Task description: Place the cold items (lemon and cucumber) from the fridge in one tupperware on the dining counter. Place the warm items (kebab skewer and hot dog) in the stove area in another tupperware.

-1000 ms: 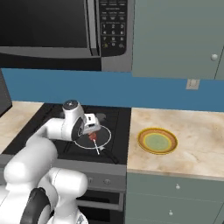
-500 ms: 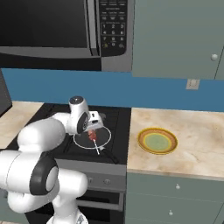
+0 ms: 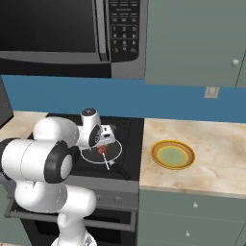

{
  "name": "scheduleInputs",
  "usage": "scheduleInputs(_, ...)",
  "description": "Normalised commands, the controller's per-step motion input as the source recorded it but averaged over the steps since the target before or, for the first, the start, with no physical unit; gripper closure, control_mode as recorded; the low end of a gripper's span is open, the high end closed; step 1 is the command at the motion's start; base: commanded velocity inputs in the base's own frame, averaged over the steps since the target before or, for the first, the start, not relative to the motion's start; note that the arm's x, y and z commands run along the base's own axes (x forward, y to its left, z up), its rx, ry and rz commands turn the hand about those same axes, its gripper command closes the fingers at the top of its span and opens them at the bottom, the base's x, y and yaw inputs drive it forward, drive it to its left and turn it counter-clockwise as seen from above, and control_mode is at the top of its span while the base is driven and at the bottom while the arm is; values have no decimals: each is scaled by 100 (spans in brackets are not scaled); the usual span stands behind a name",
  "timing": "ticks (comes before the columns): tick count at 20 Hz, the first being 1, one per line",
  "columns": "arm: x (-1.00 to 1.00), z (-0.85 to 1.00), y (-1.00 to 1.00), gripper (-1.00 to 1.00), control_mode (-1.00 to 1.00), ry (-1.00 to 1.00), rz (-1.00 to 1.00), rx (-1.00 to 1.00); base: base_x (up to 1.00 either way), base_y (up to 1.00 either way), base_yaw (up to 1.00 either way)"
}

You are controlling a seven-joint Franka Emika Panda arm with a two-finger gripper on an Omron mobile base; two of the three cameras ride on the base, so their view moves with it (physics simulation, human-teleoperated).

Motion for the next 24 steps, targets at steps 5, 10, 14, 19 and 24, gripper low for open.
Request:
scheduleInputs(5,28,-28,0,-100,-100,0,0,0,0,0,0)
scheduleInputs(10,21,-35,0,100,-100,2,0,0,0,0,0)
scheduleInputs(14,5,-23,0,100,-100,0,0,0,0,0,0)
scheduleInputs(19,-2,-15,0,100,-100,0,0,1,0,0,0)
scheduleInputs(24,-42,15,-11,100,-100,-11,0,16,0,0,0)
